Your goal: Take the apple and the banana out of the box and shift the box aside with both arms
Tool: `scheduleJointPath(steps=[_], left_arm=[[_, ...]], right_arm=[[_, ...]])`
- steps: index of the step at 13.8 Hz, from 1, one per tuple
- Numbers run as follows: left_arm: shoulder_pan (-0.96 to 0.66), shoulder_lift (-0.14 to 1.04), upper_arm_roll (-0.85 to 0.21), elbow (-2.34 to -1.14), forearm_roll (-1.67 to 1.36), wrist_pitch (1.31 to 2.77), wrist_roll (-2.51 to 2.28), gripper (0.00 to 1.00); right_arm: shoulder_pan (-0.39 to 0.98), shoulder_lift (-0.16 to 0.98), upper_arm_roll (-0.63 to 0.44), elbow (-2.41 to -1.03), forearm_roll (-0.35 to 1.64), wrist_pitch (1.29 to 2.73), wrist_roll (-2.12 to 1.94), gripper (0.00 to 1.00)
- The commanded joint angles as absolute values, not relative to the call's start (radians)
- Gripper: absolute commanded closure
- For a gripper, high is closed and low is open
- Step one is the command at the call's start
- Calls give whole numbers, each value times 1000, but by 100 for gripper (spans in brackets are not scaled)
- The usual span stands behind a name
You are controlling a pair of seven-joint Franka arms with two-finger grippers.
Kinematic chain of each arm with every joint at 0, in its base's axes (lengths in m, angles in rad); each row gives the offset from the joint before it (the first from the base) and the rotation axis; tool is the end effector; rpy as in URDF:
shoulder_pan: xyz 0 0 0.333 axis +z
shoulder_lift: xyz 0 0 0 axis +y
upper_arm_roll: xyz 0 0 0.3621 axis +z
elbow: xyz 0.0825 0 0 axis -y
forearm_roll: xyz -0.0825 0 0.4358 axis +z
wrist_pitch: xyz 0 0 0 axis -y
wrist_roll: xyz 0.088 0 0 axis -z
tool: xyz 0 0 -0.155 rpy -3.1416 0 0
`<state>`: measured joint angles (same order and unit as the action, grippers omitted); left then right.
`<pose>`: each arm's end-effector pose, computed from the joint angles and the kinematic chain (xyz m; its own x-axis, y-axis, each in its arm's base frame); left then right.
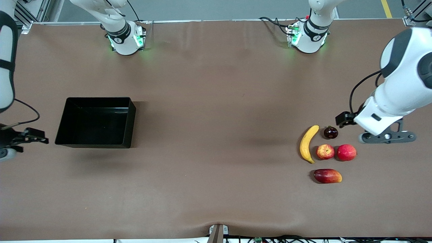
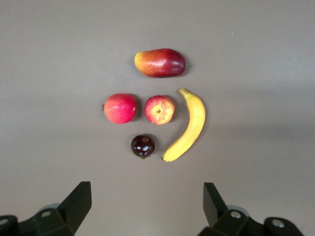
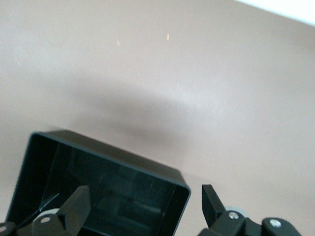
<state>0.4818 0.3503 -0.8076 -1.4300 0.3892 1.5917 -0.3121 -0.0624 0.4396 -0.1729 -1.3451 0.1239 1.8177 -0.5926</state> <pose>0.6887 -0.0941 0.5278 0.9992 -0.0146 -0.0367 -0.0201 -0.9877 -0.1548 0.7520 -0.1412 0.4655 0.9389 0.3389 0.0591 0.3405 -0.9401 -0.0180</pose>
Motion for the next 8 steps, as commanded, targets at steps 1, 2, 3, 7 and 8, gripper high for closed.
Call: scheduleJointPath(steps=[1, 2, 3, 7, 8], left_arm=[[506, 290, -808, -1399, 373, 1516, -273, 0], [511, 263, -810, -1399, 365, 1500, -272, 0], [511, 240, -810, -1397, 356, 1476, -268, 0], [531, 154, -807, -1397, 287, 1443, -250, 0], [540, 143, -808, -1396, 260, 1443, -252, 0]], right_arm=[[-34, 420, -179, -1272, 112, 1731, -595, 0], [-16, 394, -179, -1261, 113, 1682, -592, 0], [1, 347, -179, -1261, 117, 1648, -591, 0], [15, 223, -178, -1301, 112, 1491, -389, 0], [14, 183, -179, -1334, 110, 1471, -336, 0]])
